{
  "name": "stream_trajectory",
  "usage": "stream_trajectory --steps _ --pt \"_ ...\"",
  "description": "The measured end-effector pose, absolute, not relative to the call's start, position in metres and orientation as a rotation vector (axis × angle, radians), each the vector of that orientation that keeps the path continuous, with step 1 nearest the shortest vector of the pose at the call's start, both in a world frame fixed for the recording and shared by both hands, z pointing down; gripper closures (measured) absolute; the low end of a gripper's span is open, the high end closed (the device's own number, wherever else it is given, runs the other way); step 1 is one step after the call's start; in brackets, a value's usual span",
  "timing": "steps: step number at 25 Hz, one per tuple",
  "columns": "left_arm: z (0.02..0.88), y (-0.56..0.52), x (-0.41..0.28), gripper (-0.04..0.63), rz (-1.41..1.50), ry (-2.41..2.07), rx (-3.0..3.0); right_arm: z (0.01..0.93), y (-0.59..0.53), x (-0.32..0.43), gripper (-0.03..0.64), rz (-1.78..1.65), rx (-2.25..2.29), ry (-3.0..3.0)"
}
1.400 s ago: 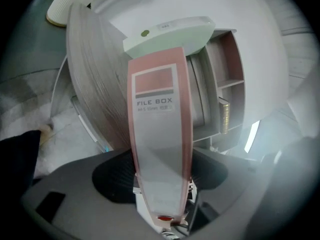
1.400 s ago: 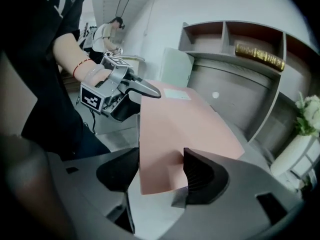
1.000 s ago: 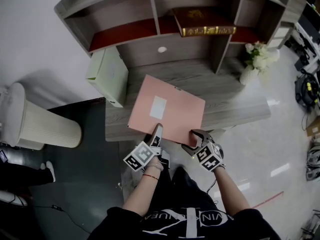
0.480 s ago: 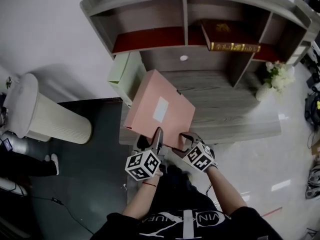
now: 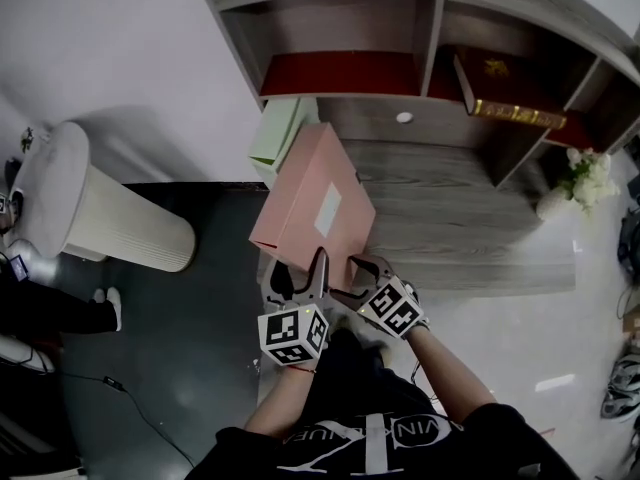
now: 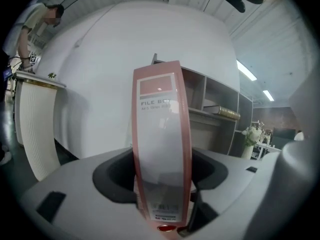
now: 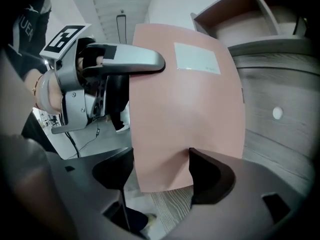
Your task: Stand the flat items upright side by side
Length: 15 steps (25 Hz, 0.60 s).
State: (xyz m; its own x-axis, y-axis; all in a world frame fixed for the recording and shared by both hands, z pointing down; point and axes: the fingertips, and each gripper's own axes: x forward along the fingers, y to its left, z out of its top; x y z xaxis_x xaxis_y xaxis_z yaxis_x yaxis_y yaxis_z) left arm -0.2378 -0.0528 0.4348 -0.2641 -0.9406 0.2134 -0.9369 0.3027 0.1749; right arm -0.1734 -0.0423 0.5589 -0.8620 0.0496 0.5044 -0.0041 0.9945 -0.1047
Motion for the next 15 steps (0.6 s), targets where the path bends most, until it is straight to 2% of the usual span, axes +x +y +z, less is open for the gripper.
stream_trajectory --steps 6,15 --pt "0.438 -0.06 -0.243 0.296 0.118 -2.318 1.77 0.555 -0.055 -0.202 0.167 0.21 -0.007 -2.601" --pt "0.449 -0.075 -0.254 0.295 0.263 -2.262 1.86 0.571 -0.075 -0.237 0.144 0.184 -0.039 -2.545"
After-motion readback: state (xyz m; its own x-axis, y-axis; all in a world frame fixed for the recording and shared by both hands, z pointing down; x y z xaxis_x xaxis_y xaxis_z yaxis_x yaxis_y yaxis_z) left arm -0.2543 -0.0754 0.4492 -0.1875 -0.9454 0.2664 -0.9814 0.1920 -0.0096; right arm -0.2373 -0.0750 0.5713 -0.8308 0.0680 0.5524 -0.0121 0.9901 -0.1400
